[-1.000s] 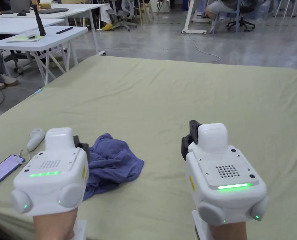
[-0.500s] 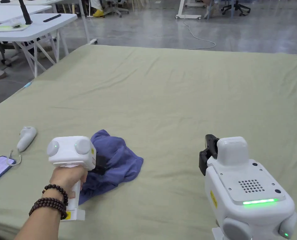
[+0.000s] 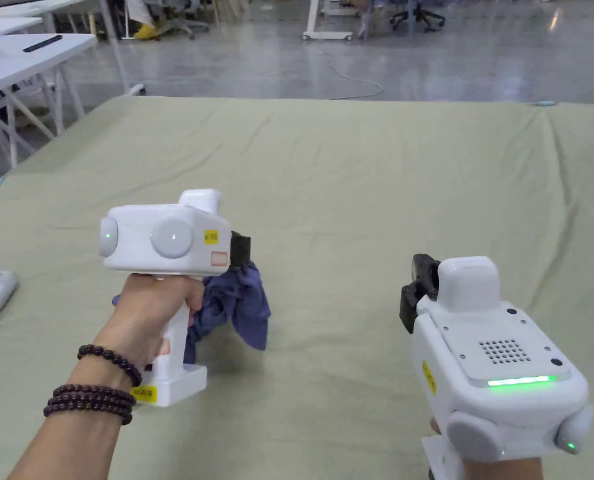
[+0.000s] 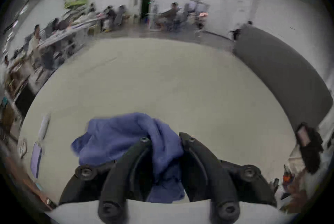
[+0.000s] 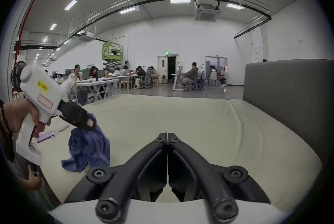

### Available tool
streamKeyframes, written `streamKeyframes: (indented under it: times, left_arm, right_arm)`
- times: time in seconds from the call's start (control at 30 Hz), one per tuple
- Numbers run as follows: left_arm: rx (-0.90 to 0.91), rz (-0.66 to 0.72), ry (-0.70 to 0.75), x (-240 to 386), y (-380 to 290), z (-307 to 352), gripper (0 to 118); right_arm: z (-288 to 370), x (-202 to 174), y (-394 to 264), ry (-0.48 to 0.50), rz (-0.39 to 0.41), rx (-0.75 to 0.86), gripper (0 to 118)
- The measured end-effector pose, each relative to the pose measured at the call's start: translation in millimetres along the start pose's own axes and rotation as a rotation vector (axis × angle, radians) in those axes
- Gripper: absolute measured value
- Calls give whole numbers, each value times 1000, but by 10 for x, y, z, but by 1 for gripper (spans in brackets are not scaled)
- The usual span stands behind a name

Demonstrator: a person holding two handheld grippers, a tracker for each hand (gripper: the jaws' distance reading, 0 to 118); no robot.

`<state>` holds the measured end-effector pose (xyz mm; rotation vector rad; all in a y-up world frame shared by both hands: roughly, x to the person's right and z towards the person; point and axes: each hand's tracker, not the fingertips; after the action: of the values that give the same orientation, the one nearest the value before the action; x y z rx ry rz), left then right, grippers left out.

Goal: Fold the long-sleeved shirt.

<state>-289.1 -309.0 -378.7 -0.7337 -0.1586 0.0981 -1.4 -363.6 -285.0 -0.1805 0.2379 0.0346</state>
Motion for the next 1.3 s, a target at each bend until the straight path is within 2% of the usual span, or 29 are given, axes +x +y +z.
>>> streamKeyframes:
  times: [0.13,0.23,0.4,0.53,0.57,0.63,0.67,0.83,0.93,1.0,1.03,1.07,1.1,1.13,1.17,1.23,1.3]
  left_arm:
    - [-16,-99,-198,966,153,-487,18]
    - [-117,-160,-292,1670,22,-1061,18]
    - [-274,-233,-322,2458,-579,-1835,17]
    - [-278,-182,-295,2440,-789,-1965,19]
    - [-247,-143,-304,2369,-756,-1931,34]
    - [-216,-107,-350,2243,-679,-1809,96]
    - [-204,-113,-343,2185,-634,-1702,118]
    - [52,-124,-263,1739,-573,-886,118]
    - [92,-63,-203,1399,-797,-445,118]
    - [137,-45,-113,1170,-1018,-197,114]
    - [151,-38,-81,1059,-1134,-76,107]
    - [154,-28,-67,943,-1251,37,87]
    - [137,-26,-90,835,-1353,130,57]
    - [137,-13,-93,754,-1470,212,17]
    - [172,9,-58,687,-1573,281,0]
    - [198,-21,19,626,-1685,352,0]
    - [143,-7,-24,573,-1685,353,0]
  right_arm:
    - [205,432,42,-98,-26,19,0]
    - [376,757,51,-179,-35,6,0]
    - [602,1193,-4,-280,-59,-1,0]
    - [652,1379,-73,-324,-75,-19,0]
    - [649,1394,-89,-325,-79,-23,0]
    - [629,1397,-109,-323,-83,-30,0]
    - [618,1386,-111,-318,-83,-35,0]
    - [549,1282,-49,-269,-80,-82,0]
    - [523,1190,-12,-274,-80,-93,0]
    - [533,1142,-37,-261,-87,-82,0]
    - [542,1116,-39,-263,-91,-78,0]
    - [558,1098,-42,-261,-96,-79,0]
    - [573,1088,-50,-252,-100,-81,0]
    - [582,1071,-58,-243,-101,-88,0]
    - [586,1051,-68,-241,-98,-94,0]
    - [579,1015,-96,-246,-93,-100,0]
    - [562,995,-94,-241,-96,-110,0]
